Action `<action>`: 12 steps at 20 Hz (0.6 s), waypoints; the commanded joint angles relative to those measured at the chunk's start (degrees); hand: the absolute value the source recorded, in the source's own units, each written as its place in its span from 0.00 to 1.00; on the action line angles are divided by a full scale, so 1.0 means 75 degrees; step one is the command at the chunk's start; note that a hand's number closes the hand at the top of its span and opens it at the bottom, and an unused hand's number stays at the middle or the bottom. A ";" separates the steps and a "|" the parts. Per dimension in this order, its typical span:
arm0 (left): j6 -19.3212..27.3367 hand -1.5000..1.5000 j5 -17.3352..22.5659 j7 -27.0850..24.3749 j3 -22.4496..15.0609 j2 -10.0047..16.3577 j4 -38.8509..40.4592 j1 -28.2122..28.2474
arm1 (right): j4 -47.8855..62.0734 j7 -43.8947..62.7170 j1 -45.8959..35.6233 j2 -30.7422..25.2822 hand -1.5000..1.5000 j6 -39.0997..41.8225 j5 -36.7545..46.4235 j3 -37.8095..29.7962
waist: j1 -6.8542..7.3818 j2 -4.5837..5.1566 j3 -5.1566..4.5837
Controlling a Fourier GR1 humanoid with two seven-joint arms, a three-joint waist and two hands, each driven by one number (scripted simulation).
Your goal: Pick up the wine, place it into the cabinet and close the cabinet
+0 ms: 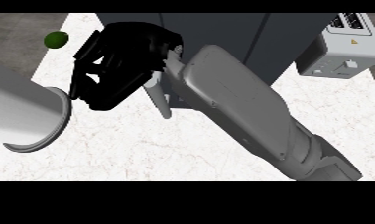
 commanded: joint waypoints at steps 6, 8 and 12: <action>-0.0698 0.00 -0.0280 -0.0179 0.0713 -0.0490 0.0668 0.0045 | 0.1772 -0.0931 -0.0393 -0.0001 1.00 0.1117 -0.1063 -0.0280 | -0.0035 -0.0003 0.0004; -0.0505 0.00 0.0099 0.0216 0.0912 -0.0363 0.0426 -0.0040 | 0.2112 -0.1384 -0.0291 -0.0001 1.00 0.1346 -0.0977 -0.0168 | -0.0060 0.0006 0.0010; -0.0453 0.00 -0.0078 0.0383 0.0942 -0.0639 0.0492 -0.0171 | 0.3050 -0.1422 -0.0750 -0.0058 1.00 0.1759 -0.0892 -0.0906 | -0.0118 0.0037 0.0008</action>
